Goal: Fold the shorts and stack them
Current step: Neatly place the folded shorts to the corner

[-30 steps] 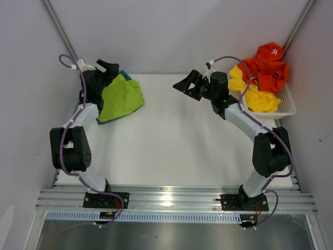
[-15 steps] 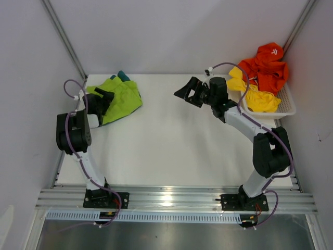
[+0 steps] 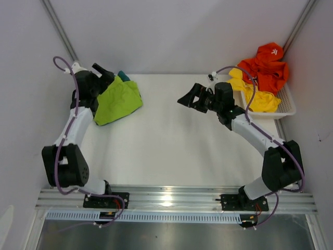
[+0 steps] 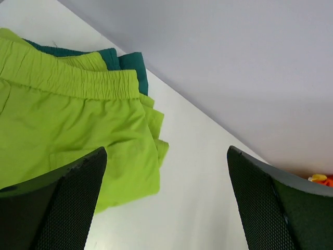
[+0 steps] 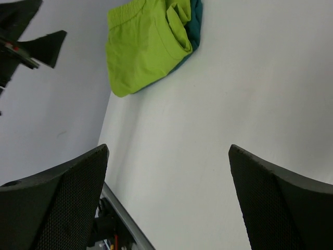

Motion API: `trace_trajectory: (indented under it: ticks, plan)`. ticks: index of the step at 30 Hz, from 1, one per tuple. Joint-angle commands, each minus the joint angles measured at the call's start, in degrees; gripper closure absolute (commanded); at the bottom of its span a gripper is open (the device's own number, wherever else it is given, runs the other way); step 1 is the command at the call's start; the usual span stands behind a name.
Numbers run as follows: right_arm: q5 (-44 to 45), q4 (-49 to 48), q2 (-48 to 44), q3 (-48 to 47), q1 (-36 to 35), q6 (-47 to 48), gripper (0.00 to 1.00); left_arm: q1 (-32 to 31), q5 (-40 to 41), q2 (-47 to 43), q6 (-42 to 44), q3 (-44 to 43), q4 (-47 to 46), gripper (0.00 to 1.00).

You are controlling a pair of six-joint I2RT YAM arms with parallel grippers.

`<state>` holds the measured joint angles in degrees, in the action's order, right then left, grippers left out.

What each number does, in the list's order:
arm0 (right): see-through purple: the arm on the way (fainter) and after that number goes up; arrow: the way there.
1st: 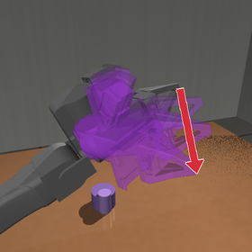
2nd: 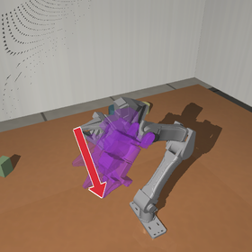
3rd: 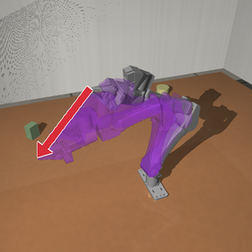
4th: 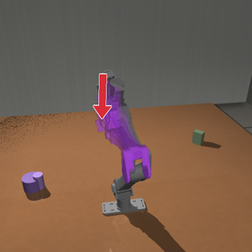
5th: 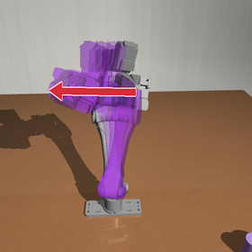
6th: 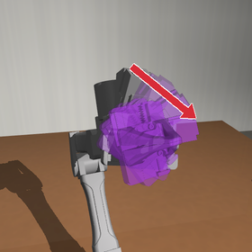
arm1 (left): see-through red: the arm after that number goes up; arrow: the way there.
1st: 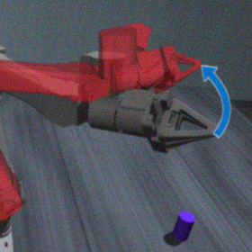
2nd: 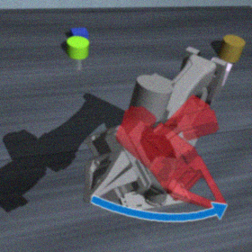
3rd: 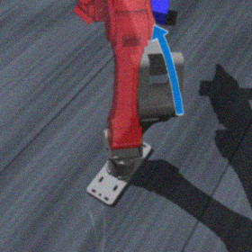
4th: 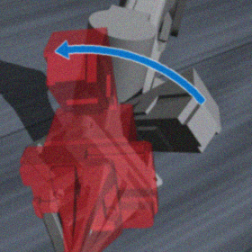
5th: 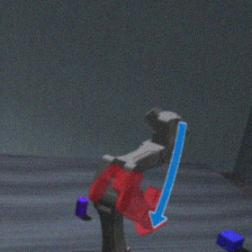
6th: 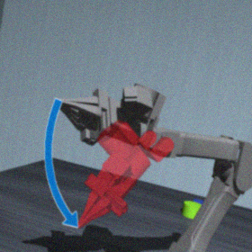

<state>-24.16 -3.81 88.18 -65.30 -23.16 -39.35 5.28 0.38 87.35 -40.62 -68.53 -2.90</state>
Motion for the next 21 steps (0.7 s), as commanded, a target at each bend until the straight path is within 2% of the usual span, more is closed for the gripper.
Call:
trace_trajectory:
  ticks: [1,4,8,12,21]
  plan:
    - [2.4,3.5,-6.3,2.9,-0.3,4.0,0.01,-1.8,5.4,-4.1,3.4,0.4,17.7,0.01]
    - [3.9,3.5,-9.6,5.8,-0.3,4.6,0.00,-2.3,2.8,-4.7,0.9,2.6,22.9,0.02]
    - [4.0,5.4,-11.4,7.6,-0.4,4.5,0.01,-9.1,10.8,-6.7,0.3,6.1,26.7,0.02]
    - [4.2,5.6,-12.8,9.0,-0.4,4.2,0.01,-11.9,11.4,-6.1,3.3,8.0,30.8,0.01]
    - [3.9,5.5,-14.3,11.3,-0.2,4.4,0.01,-11.6,14.5,4.0,7.0,7.4,33.5,0.01]
